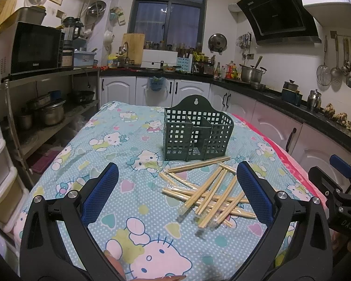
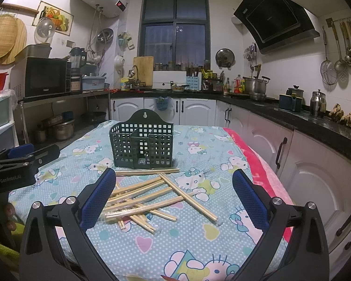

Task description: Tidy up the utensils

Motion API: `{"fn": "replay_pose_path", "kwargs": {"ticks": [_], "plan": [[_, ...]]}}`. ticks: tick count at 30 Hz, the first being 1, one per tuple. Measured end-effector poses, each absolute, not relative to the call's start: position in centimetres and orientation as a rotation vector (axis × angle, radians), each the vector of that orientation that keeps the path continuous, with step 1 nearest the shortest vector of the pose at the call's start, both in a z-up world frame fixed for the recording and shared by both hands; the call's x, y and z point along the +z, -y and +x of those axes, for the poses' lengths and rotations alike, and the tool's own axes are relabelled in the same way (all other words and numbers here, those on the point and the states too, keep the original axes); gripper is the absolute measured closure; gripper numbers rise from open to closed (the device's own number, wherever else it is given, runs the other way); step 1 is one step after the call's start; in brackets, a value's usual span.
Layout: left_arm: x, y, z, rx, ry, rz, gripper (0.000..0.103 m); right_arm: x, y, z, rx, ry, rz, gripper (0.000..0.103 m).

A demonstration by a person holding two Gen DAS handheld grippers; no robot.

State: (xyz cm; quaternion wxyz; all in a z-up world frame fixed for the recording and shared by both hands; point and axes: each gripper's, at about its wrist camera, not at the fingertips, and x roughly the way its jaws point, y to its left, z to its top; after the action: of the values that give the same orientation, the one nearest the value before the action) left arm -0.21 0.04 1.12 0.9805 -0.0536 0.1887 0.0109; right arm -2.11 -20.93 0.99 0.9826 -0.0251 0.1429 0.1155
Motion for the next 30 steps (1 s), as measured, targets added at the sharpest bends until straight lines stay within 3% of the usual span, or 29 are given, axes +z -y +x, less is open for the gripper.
{"fn": "replay_pose_path", "kwargs": {"ticks": [30], "plan": [[0.7, -1.1, 0.5, 0.033, -0.420, -0.164, 0.010, 1.6, 19.0, -2.2, 0.344, -0.298, -0.108, 0.006]]}}
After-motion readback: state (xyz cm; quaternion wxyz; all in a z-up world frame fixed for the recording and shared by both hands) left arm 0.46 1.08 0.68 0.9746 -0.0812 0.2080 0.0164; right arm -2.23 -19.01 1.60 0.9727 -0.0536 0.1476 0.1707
